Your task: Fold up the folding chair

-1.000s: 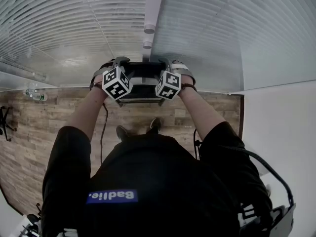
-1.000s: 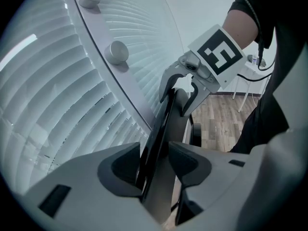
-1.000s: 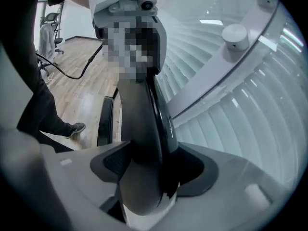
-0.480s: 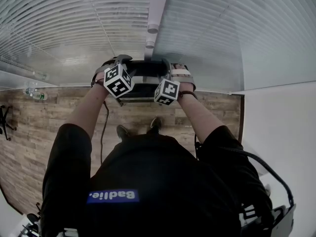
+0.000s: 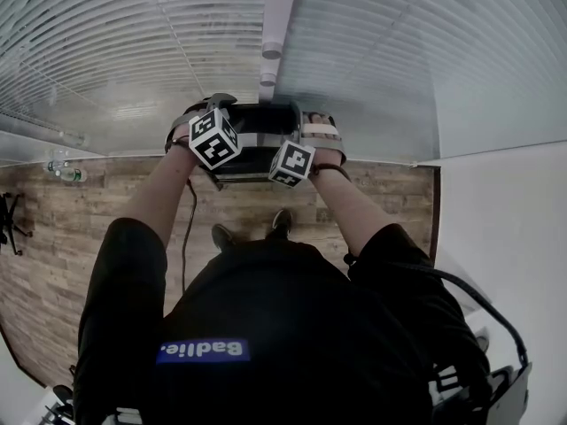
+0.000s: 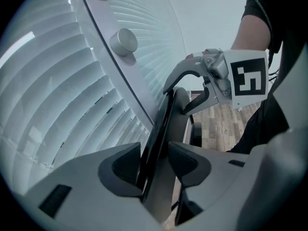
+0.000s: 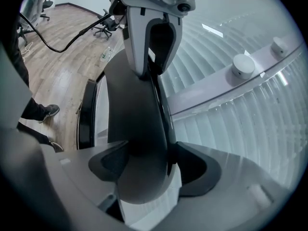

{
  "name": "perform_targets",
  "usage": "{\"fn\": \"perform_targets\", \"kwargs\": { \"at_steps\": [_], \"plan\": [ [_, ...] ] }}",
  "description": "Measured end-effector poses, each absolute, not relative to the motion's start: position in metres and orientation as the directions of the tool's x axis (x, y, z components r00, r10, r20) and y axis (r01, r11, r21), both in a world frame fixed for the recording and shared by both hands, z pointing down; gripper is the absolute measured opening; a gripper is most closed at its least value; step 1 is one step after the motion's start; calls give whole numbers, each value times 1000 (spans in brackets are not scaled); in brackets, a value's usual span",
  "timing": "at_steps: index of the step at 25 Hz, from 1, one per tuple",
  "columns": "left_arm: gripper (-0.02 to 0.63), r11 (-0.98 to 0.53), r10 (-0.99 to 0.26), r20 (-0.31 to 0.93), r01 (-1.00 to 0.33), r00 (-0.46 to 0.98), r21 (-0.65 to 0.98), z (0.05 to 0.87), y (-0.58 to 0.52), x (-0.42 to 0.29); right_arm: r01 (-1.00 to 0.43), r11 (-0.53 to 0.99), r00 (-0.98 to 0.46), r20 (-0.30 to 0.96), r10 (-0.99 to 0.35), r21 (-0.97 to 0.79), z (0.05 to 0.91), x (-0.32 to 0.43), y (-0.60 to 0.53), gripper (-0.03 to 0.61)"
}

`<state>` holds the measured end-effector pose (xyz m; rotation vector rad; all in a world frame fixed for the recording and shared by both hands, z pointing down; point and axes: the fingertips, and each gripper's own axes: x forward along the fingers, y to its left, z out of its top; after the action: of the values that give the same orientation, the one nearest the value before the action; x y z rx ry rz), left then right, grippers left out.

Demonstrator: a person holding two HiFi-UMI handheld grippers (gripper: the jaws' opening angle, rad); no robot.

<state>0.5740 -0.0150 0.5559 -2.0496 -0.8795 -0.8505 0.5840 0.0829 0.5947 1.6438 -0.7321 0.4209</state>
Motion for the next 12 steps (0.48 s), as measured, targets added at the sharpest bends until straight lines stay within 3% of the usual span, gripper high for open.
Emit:
{"fn": "perform_targets", "kwargs": {
  "at_steps": [12],
  "plan": [
    [170,-477,285,791,796,542,-373,558,-15,579,-643,-11,745,622,-240,766,591,584,86,279]
  ]
}}
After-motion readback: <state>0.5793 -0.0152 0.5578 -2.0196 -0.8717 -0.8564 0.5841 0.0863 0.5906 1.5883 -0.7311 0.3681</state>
